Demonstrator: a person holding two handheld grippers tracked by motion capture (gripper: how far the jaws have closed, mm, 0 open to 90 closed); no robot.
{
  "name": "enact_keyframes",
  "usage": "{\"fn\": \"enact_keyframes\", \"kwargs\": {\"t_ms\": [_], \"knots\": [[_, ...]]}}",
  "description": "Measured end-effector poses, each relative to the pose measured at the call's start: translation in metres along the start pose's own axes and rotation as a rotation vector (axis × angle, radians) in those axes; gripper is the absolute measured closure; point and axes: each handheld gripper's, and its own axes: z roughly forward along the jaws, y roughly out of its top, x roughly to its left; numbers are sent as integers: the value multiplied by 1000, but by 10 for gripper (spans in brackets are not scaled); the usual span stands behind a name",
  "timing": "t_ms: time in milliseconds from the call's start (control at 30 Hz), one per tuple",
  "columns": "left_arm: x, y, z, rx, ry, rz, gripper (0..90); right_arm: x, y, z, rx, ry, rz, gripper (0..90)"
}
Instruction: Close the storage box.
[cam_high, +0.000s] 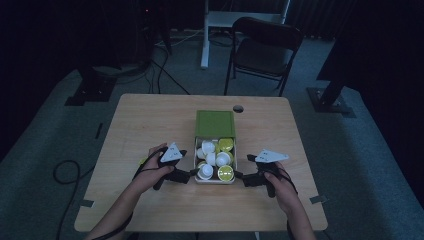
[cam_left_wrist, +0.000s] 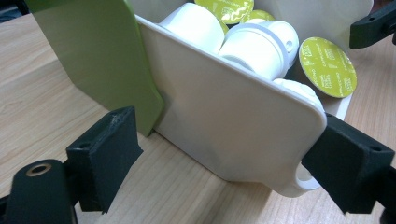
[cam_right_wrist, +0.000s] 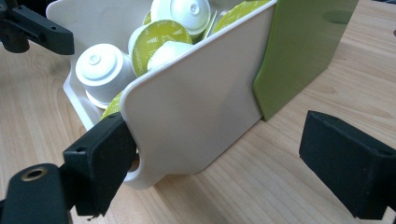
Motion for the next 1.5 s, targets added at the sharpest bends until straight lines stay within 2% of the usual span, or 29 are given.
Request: {"fn": "enact_keyframes", "kwargs": {"t_ms": [467,633,800,1333,1500], "knots": [[9,5,5,12,24,12,112,-5,6,6,9,-6,-4,108],[11,6,8,11,20,0,112,-9,8,8,6,-19,11,108],[15,8,10,17,34,-5,111,-12,9,10,2,-21,23,108],[20,13,17,17,29,-9,112,-23,15,15,8,-39,31,108],[24,17,18,13,44,-10,111,-25,17,16,4,-41,29,108]]}}
